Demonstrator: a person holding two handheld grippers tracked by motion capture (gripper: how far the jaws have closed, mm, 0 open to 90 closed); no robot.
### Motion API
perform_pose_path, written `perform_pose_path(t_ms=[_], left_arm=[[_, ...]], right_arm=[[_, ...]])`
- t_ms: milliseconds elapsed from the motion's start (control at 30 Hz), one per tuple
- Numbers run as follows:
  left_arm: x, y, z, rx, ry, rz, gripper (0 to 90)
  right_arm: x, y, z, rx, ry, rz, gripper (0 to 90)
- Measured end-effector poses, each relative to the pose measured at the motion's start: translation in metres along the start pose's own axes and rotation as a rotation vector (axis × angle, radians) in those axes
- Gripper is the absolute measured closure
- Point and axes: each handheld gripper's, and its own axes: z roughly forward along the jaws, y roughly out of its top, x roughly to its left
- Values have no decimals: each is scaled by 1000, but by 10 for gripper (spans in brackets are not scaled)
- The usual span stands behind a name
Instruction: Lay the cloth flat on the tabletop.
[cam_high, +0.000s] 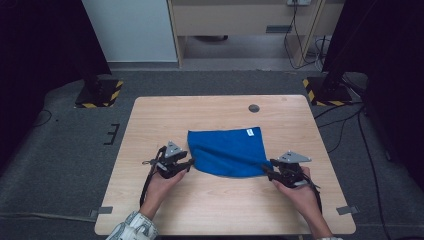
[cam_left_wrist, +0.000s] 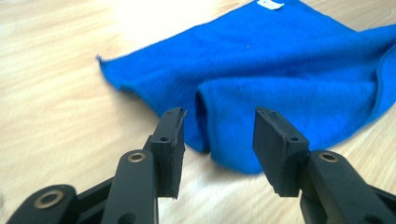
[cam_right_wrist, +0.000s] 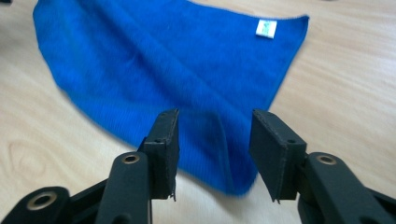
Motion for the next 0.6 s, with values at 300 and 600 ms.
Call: perform_pose_path(t_ms=[300,600], left_arm=[[5,-7,-5,12,17,-14,525],[4,-9,0,45,7,0,557]], right_arm=[[3,5,15,52,15,-31,867],[0,-12,-20,49,92,-7,811]])
